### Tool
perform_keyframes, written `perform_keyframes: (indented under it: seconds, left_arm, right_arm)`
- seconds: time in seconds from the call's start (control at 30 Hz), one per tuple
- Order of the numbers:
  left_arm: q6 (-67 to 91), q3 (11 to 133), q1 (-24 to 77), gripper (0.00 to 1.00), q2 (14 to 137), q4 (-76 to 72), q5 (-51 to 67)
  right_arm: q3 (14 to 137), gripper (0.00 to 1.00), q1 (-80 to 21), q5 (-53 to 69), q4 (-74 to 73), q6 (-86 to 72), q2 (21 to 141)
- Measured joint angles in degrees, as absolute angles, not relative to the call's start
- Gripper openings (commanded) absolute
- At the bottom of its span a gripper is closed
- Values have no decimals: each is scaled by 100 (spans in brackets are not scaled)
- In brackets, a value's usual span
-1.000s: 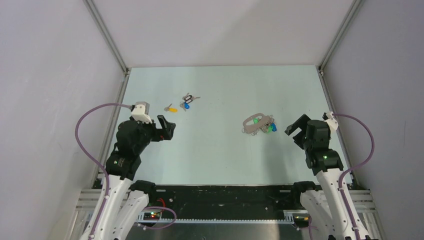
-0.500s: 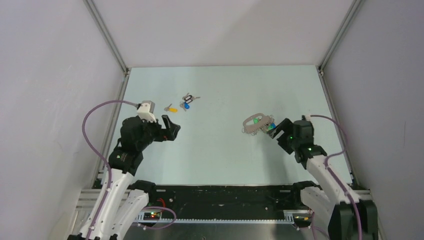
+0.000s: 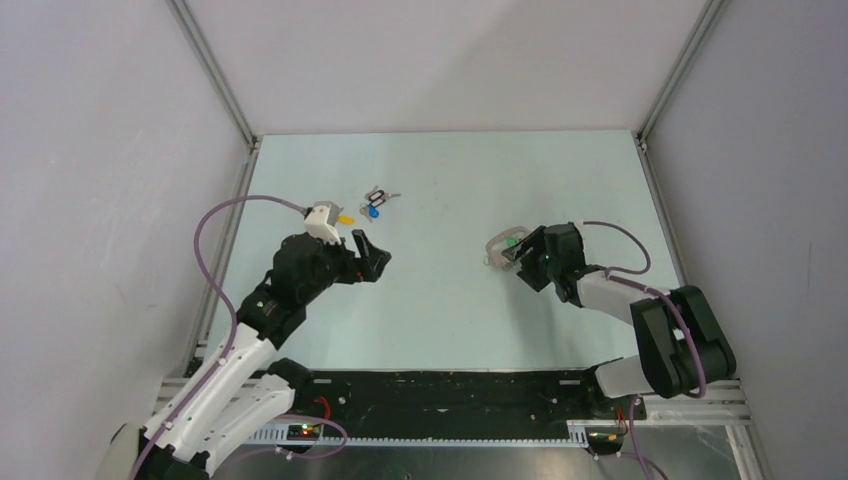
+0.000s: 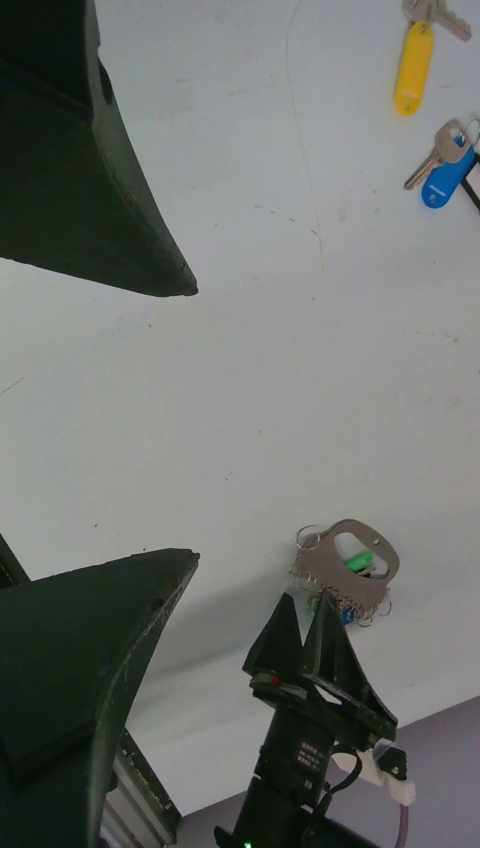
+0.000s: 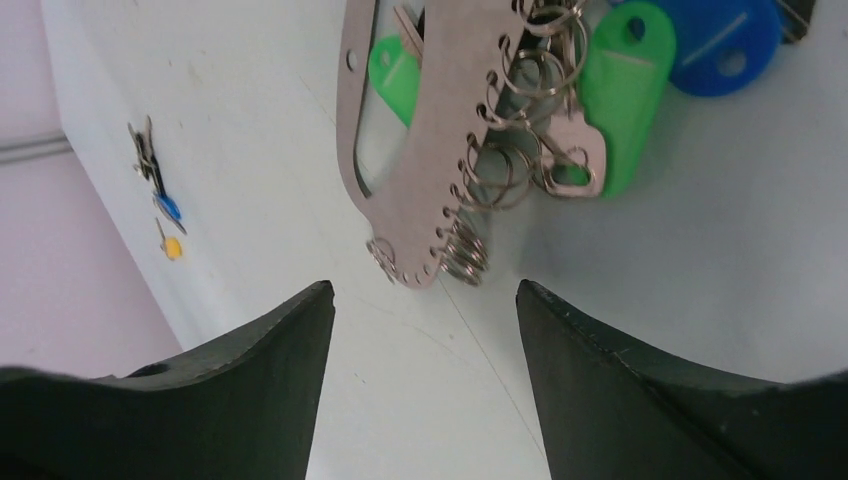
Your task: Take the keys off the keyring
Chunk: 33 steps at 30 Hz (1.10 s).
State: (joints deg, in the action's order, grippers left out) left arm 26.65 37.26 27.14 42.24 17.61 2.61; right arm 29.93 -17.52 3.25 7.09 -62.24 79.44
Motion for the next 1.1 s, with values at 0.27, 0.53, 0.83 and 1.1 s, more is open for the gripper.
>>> perform_keyframes:
  seconds: [0.27, 0.53, 0.83, 1.1]
  left_arm:
    - [2917, 3155, 2871, 98, 4285, 1214, 158]
    - [3022, 3009, 2954, 98, 4731, 397, 152]
    - [2932, 2921, 3183, 98, 5345, -539, 12]
    - [2388, 2993, 3402, 98, 6517, -1553, 237]
  right_arm:
    - [3369, 60, -1802, -191, 928, -6580, 8543]
    - [3583, 36, -1833, -377, 1046, -6534, 8892]
    - [3616, 0, -1859, -360, 1149, -6224, 9131]
    - [3688, 0, -1879, -220, 1015, -5776, 8862]
